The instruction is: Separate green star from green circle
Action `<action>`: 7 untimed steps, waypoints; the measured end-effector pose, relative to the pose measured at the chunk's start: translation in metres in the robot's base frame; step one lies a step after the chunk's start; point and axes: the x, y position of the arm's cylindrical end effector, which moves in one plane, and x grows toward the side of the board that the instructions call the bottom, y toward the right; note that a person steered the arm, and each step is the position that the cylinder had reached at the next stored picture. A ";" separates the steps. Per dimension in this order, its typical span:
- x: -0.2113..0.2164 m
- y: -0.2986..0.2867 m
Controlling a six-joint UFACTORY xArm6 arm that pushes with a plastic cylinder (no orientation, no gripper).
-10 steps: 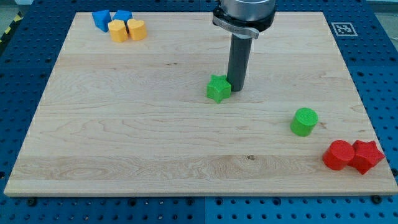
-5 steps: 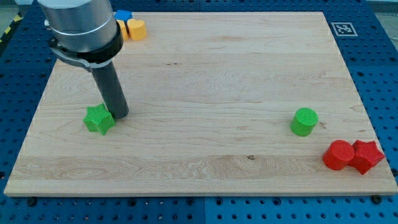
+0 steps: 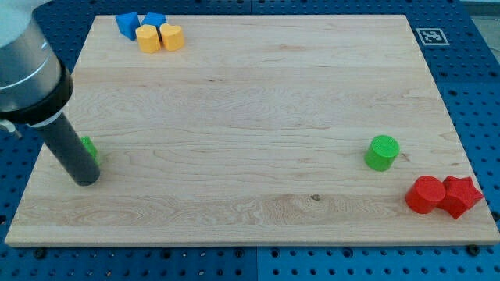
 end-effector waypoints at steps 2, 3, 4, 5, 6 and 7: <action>-0.004 -0.044; -0.024 -0.055; -0.043 -0.047; -0.036 -0.030; -0.006 -0.029; -0.006 -0.015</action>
